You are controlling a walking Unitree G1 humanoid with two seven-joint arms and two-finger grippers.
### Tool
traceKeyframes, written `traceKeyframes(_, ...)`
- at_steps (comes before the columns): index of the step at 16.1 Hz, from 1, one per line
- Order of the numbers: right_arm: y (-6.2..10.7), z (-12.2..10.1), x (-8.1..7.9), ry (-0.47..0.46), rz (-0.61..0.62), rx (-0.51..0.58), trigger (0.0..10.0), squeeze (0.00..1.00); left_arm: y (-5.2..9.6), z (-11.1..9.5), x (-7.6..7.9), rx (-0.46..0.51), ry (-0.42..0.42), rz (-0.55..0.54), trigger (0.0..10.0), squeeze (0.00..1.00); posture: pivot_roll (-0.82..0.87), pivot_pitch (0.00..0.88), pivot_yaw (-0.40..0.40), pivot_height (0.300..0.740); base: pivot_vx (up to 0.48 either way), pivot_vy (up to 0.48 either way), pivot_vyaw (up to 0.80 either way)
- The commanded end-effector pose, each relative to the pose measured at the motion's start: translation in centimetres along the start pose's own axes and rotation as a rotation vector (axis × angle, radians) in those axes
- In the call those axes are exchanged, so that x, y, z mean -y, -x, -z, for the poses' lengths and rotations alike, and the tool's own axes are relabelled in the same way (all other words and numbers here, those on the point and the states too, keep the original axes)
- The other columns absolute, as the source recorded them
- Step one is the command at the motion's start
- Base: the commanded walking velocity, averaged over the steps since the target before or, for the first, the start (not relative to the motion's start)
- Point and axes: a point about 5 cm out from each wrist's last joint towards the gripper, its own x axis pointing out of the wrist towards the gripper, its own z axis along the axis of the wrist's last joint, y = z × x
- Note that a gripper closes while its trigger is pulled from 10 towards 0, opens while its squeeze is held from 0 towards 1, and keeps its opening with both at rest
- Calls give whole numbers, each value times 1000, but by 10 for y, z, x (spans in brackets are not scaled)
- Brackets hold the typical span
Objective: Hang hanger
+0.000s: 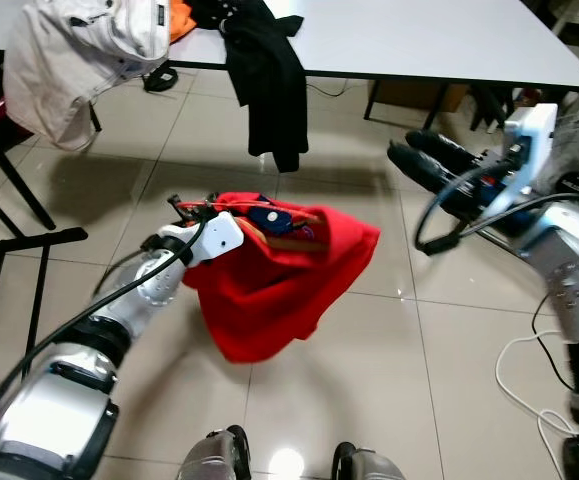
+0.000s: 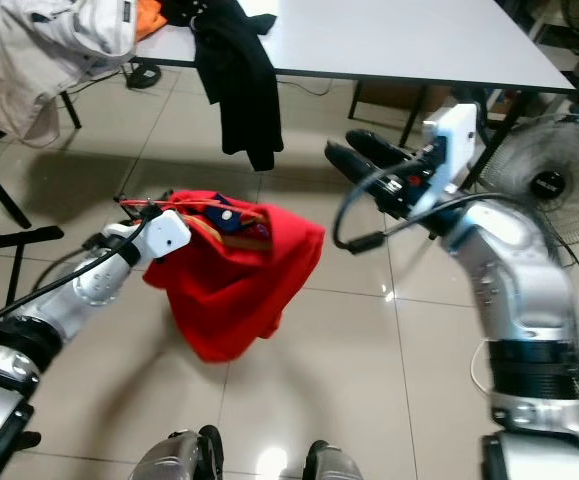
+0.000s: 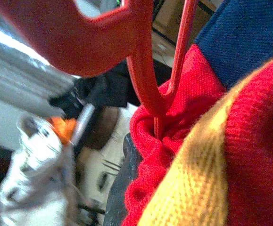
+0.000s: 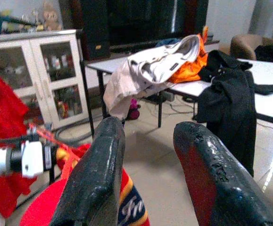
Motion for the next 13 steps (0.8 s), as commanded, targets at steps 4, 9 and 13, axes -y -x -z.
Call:
traceKeyframes(4,9,-5,0,-28,-74,-18,10000,0,-6,-13,-30,144,-197,-124,10000,0,-110,118,-24,740,0,0,0)
traceKeyframes(9,16,12,-6,-97,-136,-105,10000,0,-4,-19,-31,290,-500,-150,10000,0,-115,122,-35,740,0,0,0)
traceKeyframes(13,10,43,-25,-180,-164,-132,10000,0,-3,-22,-26,346,-543,-160,10000,0,-109,129,-35,740,0,0,0)
